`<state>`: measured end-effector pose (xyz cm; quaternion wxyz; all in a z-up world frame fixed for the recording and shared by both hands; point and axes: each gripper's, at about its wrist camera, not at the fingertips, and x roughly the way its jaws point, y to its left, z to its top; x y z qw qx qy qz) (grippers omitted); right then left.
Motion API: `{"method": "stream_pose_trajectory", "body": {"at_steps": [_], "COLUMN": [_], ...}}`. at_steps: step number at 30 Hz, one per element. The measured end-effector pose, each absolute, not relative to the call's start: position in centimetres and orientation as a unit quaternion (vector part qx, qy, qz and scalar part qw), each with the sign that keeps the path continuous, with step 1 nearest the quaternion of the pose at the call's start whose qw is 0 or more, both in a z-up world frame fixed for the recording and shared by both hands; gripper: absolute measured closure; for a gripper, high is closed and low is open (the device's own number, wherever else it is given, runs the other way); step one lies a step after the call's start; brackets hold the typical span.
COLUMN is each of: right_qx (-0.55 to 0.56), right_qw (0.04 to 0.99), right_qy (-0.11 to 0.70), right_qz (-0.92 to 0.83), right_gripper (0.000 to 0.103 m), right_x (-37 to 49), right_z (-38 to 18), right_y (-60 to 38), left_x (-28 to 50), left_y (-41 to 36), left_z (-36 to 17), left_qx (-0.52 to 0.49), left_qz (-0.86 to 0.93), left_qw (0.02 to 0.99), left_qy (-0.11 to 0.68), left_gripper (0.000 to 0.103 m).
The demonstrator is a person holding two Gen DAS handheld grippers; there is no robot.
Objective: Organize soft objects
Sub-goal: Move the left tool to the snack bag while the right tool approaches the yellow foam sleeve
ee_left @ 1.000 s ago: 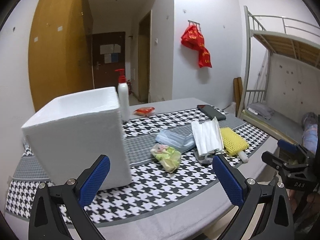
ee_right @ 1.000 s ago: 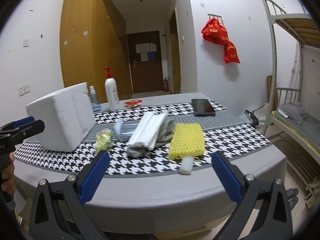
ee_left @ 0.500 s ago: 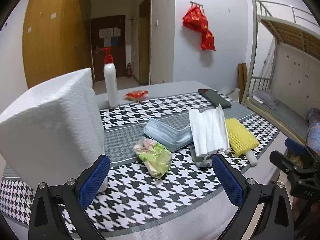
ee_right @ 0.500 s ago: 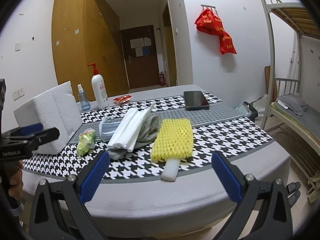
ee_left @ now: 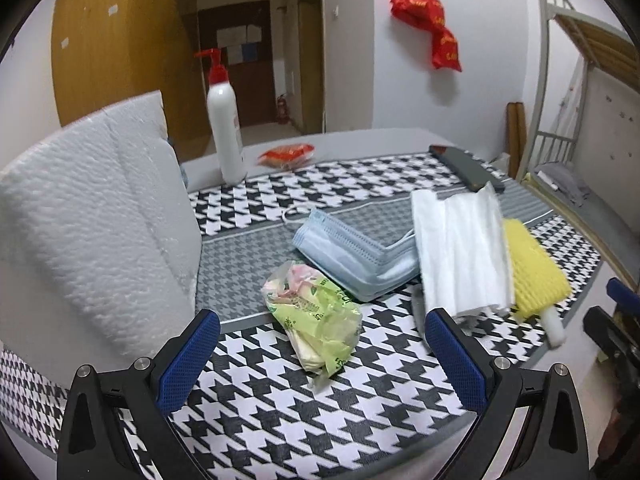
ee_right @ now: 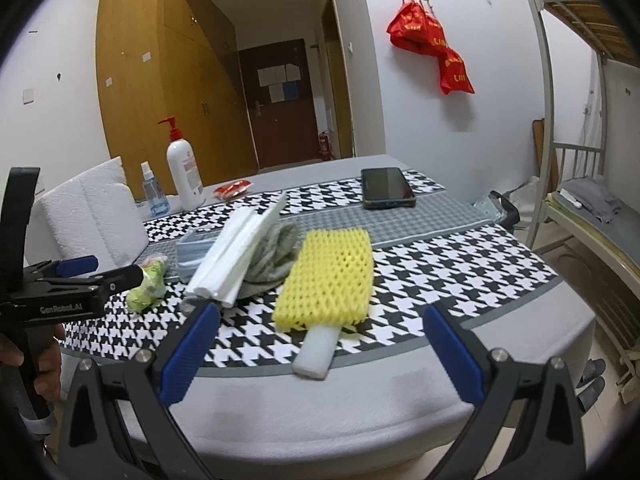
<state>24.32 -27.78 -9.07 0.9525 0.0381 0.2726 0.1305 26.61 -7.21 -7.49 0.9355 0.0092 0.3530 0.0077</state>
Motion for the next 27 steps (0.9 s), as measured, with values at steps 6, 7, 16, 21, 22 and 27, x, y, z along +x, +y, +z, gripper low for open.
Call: {"method": "stream_pose_trajectory", "body": {"at_steps": [6, 7, 16, 21, 22, 27], "right_qx": [0.045, 0.045, 0.041, 0.036, 0.035, 0.03], "right_qw": [0.95, 0.95, 0.946, 0.945, 0.944, 0.94], "right_qy": [0.28, 0.281, 0.295, 0.3, 0.302, 0.314], "right_qz": [0.129, 0.129, 0.128, 0.129, 0.128, 0.128], "right_gripper": [0.0, 0.0, 0.0, 0.0, 0.0, 0.0], "right_x": [25.7, 25.9, 27.9, 28.6, 28.7, 29.7], "right_z": [-9.5, -9.5, -10.2, -10.4, -10.5, -10.8], "right_y": [-28.4, -28.5, -28.8, -28.9, -28.9, -28.5], "left_x": [28.4, 28.6, 30.9, 30.8, 30.9, 30.6], "left_y": [-7.0, -7.0, -6.7, -6.3, -6.2, -5.9], "left_z": [-8.1, -8.2, -10.1, -10.4, -10.6, -10.5], "left_qx": [0.007, 0.01, -0.005, -0.015, -0.018, -0.026], "left_qz": [0.026, 0.029, 0.032, 0.034, 0.029, 0.028], "left_qw": [0.931, 0.931, 0.912, 0.909, 0.906, 0.907], "left_qy": [0.363, 0.363, 0.408, 0.415, 0.422, 0.419], "left_gripper": [0.003, 0.004, 0.021, 0.038, 0.041, 0.063]}}
